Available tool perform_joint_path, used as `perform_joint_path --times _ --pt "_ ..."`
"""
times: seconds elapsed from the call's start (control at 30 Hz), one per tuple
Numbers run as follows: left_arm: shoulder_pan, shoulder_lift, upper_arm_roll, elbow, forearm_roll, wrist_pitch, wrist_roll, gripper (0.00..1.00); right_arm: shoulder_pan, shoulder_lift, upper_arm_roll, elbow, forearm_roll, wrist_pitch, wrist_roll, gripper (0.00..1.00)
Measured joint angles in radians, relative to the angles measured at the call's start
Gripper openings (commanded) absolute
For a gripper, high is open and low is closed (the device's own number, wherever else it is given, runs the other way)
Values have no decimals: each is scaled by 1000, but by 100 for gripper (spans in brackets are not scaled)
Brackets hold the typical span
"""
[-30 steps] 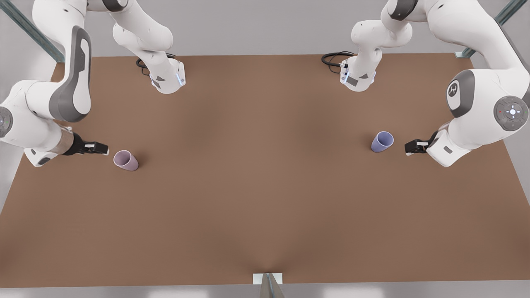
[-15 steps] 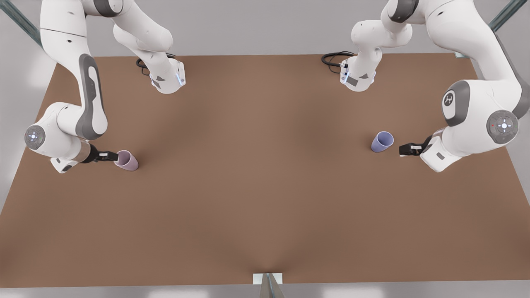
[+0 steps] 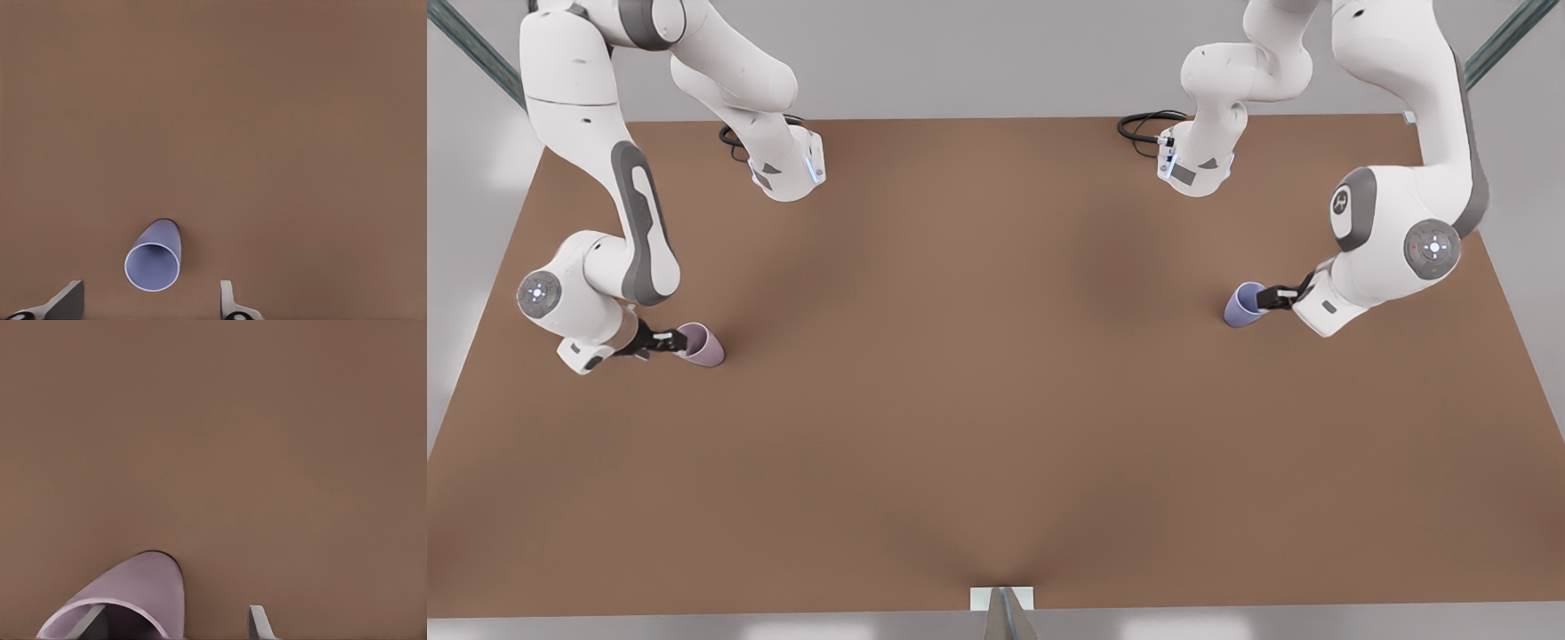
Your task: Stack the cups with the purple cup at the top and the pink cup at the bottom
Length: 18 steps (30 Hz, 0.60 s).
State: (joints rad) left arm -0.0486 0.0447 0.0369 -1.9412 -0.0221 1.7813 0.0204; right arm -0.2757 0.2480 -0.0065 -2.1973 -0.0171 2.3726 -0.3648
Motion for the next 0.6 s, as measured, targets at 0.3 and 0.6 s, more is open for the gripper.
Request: perform_joint_path --times 0.3,0.6 --pt "9 7 14 -36 0 71 3 100 4 11 -4 -49 -16 50 -59 57" --pt "4 14 21 -35 0 80 5 100 6 11 -3 -50 -15 51 -102 21"
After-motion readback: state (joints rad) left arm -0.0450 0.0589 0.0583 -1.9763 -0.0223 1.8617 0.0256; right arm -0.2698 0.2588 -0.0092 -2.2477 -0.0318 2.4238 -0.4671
